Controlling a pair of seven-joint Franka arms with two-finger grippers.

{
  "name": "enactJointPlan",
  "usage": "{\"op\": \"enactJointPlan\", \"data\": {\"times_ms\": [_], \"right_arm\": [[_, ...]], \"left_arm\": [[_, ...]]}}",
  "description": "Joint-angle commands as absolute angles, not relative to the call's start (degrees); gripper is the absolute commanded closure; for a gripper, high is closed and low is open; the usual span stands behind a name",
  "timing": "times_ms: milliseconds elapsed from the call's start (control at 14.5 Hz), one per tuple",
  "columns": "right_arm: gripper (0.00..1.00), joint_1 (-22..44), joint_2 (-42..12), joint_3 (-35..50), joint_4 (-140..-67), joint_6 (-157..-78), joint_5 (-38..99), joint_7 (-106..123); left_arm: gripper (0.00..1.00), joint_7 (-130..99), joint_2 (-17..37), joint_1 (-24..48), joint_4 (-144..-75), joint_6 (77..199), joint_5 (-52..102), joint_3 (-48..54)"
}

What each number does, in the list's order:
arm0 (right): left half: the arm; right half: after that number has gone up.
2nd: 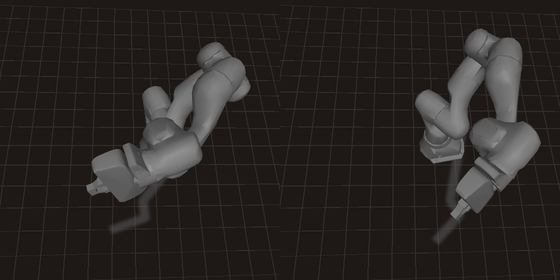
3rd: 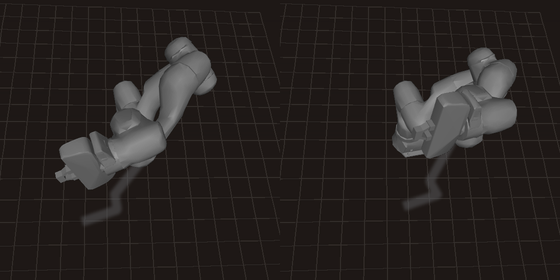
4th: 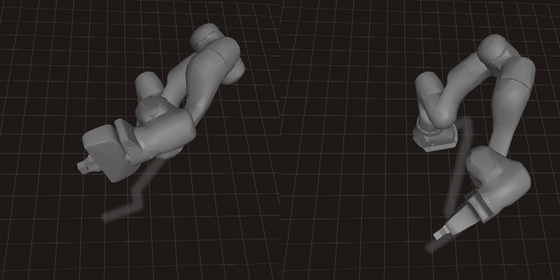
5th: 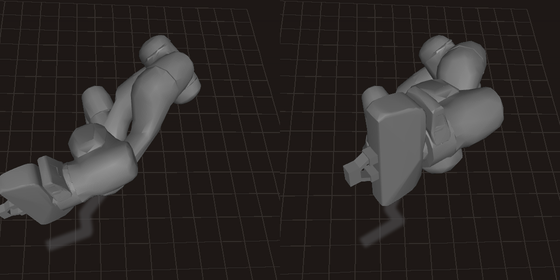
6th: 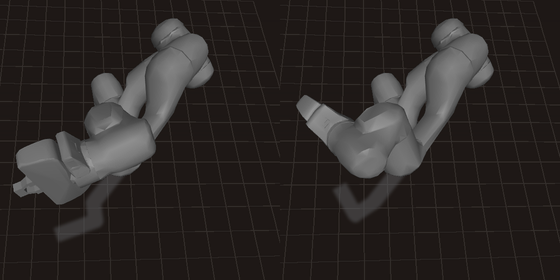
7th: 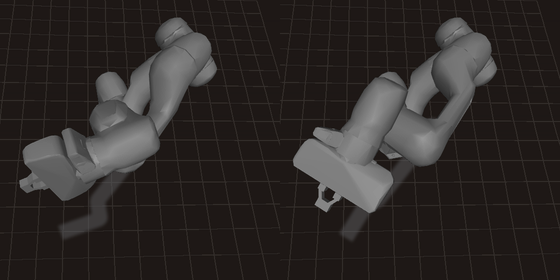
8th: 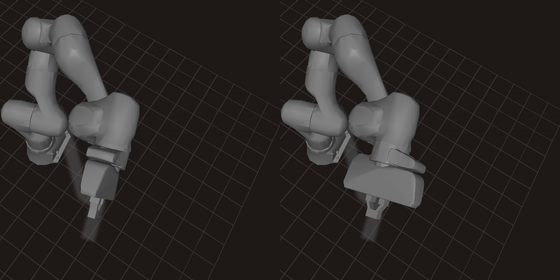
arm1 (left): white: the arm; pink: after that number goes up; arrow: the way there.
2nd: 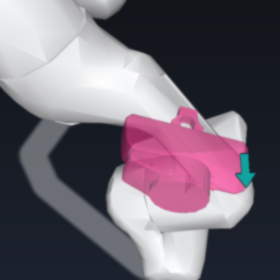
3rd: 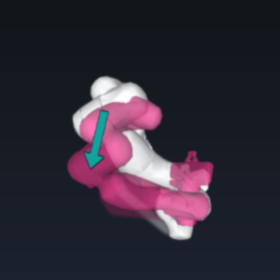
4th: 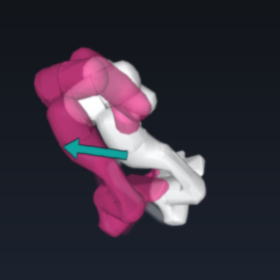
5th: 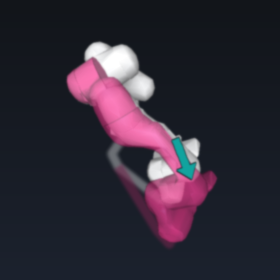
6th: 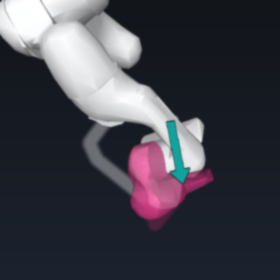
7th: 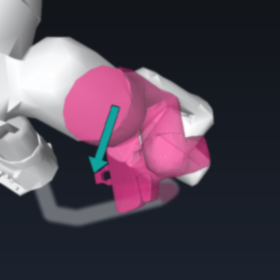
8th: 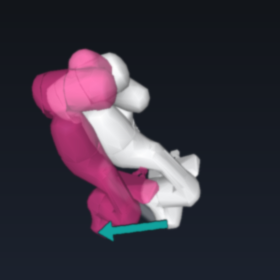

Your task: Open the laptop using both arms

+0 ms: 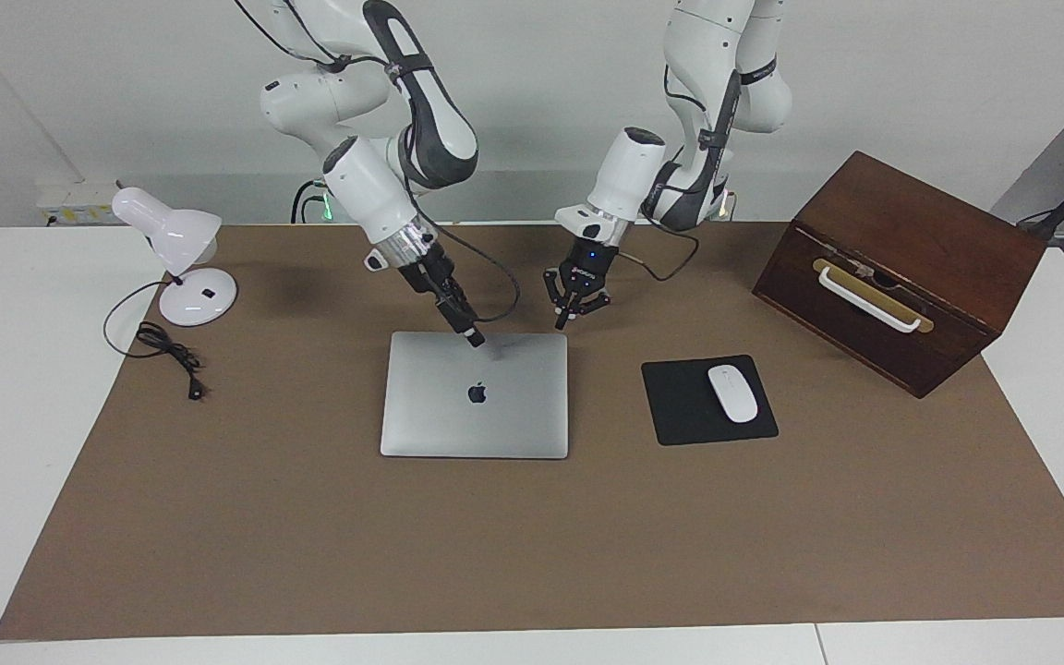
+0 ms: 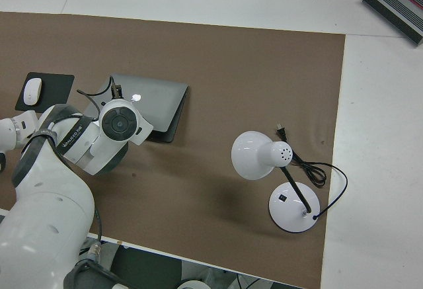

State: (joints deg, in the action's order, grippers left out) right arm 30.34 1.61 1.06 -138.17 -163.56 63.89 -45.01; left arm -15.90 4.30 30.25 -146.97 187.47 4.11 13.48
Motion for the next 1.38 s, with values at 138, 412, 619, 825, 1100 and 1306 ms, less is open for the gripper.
{"op": "enactJointPlan", "data": {"times_ms": [138, 412, 619, 825, 1100, 1306], "right_arm": [[0.0, 31.2, 1.41, 1.14, -139.39, -163.13, 65.57, -43.86], [0.0, 30.85, 1.05, 1.14, -139.39, -162.25, 65.57, -43.5], [0.0, 30.59, 1.05, 1.05, -139.39, -161.02, 65.57, -43.59], [0.0, 31.11, 1.05, 1.05, -139.22, -161.1, 65.57, -43.77], [0.0, 31.29, 1.67, 1.14, -139.13, -160.93, 65.57, -44.47], [0.0, 31.29, 1.84, 1.14, -139.22, -159.97, 65.57, -44.38]], "left_arm": [[1.0, -11.25, 9.66, 29.97, -145.37, 193.88, 4.83, 13.45], [1.0, -9.59, 12.3, 30.06, -145.2, 197.49, 4.92, 12.57], [1.0, -9.05, 14.14, 30.15, -145.02, 199.86, 4.92, 12.39], [1.0, -9.05, 15.11, 30.15, -144.58, 200.13, 5.19, 12.39], [1.0, -8.96, 15.99, 30.15, -143.53, 200.21, 5.19, 12.39], [1.0, -8.88, 16.17, 30.15, -143.53, 200.21, 5.19, 12.39]]}}
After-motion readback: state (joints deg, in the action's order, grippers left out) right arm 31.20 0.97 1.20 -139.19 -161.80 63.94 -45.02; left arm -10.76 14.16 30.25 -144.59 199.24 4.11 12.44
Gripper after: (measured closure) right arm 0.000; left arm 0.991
